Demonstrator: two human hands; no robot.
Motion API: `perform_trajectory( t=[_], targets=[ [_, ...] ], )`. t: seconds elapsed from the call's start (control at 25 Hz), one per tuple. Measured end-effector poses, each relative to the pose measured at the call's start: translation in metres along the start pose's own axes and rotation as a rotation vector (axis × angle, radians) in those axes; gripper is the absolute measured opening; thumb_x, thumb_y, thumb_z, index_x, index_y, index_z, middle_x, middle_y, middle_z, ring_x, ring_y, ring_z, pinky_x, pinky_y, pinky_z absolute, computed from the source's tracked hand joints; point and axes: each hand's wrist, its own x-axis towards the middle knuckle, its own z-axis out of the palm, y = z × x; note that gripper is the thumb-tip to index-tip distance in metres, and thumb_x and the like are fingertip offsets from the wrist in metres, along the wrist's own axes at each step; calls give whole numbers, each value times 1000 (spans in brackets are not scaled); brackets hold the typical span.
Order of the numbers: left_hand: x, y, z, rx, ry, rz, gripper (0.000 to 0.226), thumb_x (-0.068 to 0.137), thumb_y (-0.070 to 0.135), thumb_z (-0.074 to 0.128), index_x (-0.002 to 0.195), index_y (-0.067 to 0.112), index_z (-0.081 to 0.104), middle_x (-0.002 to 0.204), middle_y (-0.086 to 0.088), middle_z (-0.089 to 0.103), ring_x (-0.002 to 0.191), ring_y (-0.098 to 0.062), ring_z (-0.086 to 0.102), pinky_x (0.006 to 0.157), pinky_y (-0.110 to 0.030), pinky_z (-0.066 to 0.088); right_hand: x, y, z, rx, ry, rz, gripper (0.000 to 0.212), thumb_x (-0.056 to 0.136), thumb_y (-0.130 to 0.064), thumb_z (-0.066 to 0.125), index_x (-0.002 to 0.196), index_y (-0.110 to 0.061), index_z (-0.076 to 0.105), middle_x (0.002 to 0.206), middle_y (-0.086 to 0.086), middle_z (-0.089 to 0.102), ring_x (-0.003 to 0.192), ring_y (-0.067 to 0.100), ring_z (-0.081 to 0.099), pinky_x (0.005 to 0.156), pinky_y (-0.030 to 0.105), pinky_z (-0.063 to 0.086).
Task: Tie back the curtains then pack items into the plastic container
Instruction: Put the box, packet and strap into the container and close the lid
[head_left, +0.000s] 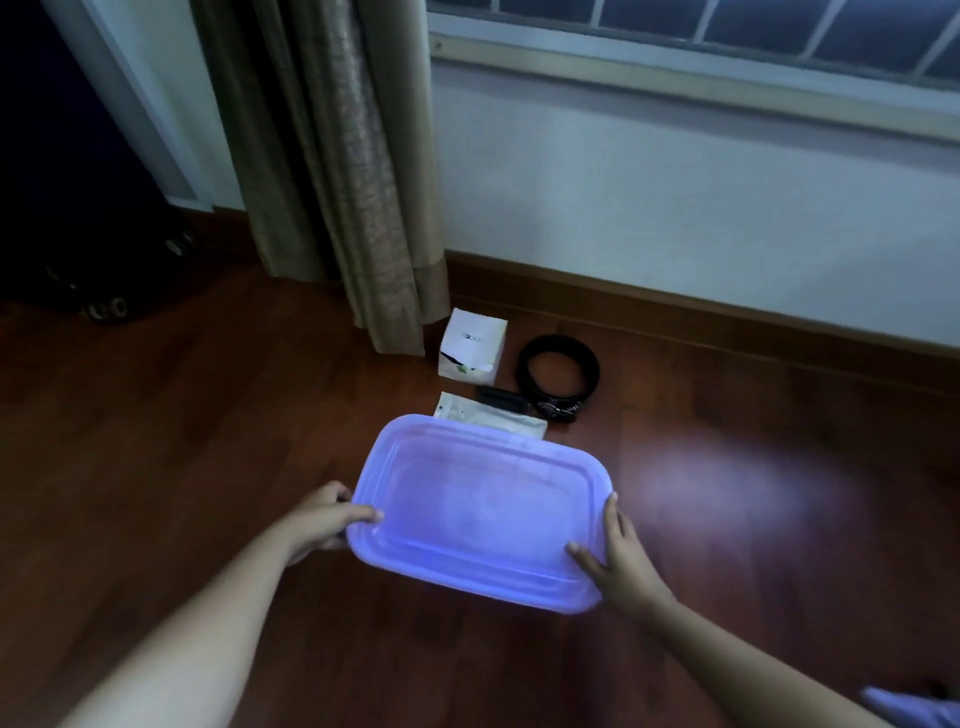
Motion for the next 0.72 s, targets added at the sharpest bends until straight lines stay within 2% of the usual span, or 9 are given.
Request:
perform_trajectory(
  t=[0.16,0.24,0.28,0.32,0.4,0.48,0.56,0.64,0.72],
  targets=[
    [-4,2,22,72,-24,31,38,75,17,75,99,4,48,90,-11,58,74,-19,59,77,-41,56,-13,22,1,21,89,2,91,91,-36,57,147,-3,-6,157,15,7,144,25,16,112,24,16],
    [-12,4,33,202,45,69,48,74,28,74,110,10,47,108,-14,58,88,-23,59,83,-42,52,-20,27,0,42,90,9,91,90,-36,58,148,-4,-5,156,13,8,144,23,17,111,22,16],
    [-14,5,37,339,98,129,63,72,34,71,124,13,42,127,-15,50,106,-26,55,92,-41,46,-22,29,0,60,88,5,90,90,-36,57,149,-6,-4,156,10,9,144,21,17,110,21,14],
    [-14,5,42,487,170,238,79,73,40,67,138,14,32,142,-14,37,126,-29,43,102,-41,38,-21,31,0,95,87,2,88,91,-37,56,150,-7,-3,155,7,11,144,18,15,110,20,12],
    [-17,5,62,712,265,644,88,71,49,52,147,15,24,153,-10,24,140,-28,27,110,-39,31,-21,38,-5,257,107,19,78,94,-32,51,150,-12,1,153,-1,16,142,10,14,113,22,11],
    [-23,10,98,892,199,1053,74,75,45,45,142,14,38,151,-9,35,135,-27,40,104,-40,42,-23,48,-8,480,167,92,67,96,-14,49,150,-14,10,152,0,23,141,13,23,116,32,19],
    [-29,9,142,1019,108,1274,60,82,42,43,133,12,51,143,-9,47,127,-26,51,92,-43,52,-31,65,-10,542,227,171,64,85,3,51,144,-10,31,142,11,44,126,22,46,108,37,36],
    [-38,8,185,1133,35,1289,66,80,54,40,130,13,54,139,-11,52,124,-27,54,88,-42,52,-39,83,-7,431,197,187,52,81,2,60,131,-10,50,121,12,63,102,21,61,97,39,48],
    [-44,3,214,1272,33,1222,85,71,73,34,133,16,49,138,-14,52,123,-36,52,89,-49,49,-43,87,-4,367,97,156,38,82,-5,69,118,-14,62,107,3,71,94,18,67,92,39,52]
  ],
)
